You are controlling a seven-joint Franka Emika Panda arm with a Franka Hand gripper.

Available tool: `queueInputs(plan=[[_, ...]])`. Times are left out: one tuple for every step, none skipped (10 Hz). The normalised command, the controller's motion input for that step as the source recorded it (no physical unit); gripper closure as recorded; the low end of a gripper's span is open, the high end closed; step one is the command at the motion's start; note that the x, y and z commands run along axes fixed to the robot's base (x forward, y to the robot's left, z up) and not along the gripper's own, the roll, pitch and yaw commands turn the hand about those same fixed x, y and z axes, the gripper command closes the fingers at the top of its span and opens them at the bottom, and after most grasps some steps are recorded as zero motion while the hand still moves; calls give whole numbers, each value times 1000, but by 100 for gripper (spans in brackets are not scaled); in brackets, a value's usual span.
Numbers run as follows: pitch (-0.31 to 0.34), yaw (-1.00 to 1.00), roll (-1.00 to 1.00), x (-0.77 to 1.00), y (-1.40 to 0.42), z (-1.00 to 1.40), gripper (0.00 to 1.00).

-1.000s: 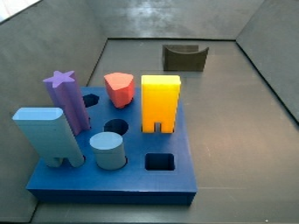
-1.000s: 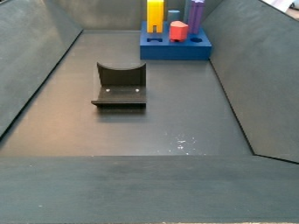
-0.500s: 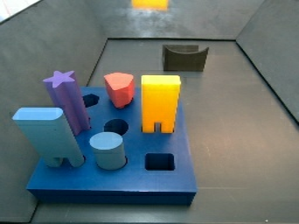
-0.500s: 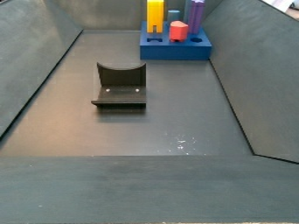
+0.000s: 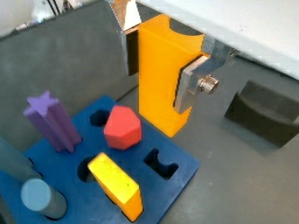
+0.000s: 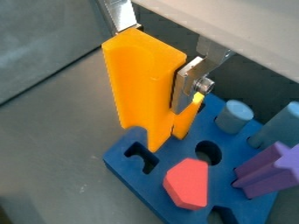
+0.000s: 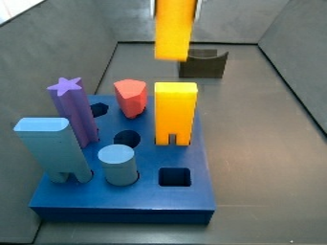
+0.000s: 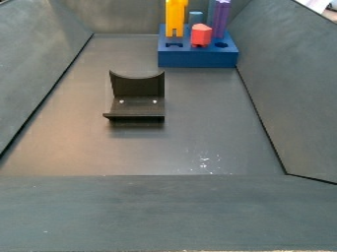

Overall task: Pick up the arch object. Move up. Place the arch object on the fixture. Regrasp the arch object. Rotate the arch object. Move to above the board. Insert the arch object.
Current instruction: Insert the arch object.

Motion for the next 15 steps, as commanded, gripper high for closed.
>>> queueInputs(plan=[[-79, 29, 0, 0, 11, -711, 100], [-119, 69, -103, 0, 26, -680, 100], [-140, 94, -74, 0, 0, -689, 100], [-29, 109, 17, 106, 0, -500, 100], [96, 163, 320, 271, -46, -206, 100], [147, 183, 379, 323, -189, -120, 100], [73, 177, 309, 174, -260, -157, 100], [-16, 43, 30, 0, -229, -69, 100], [-33, 0, 0, 0, 0, -71, 100], [0, 0, 29, 0, 3, -189, 100], [17, 0, 153, 0, 86, -303, 100], [7, 0, 161, 0, 46, -323, 100], [0, 0, 0, 0, 0, -114, 100], [66, 0, 197, 6, 0, -123, 100], [74, 0, 233, 0, 0, -106, 100]])
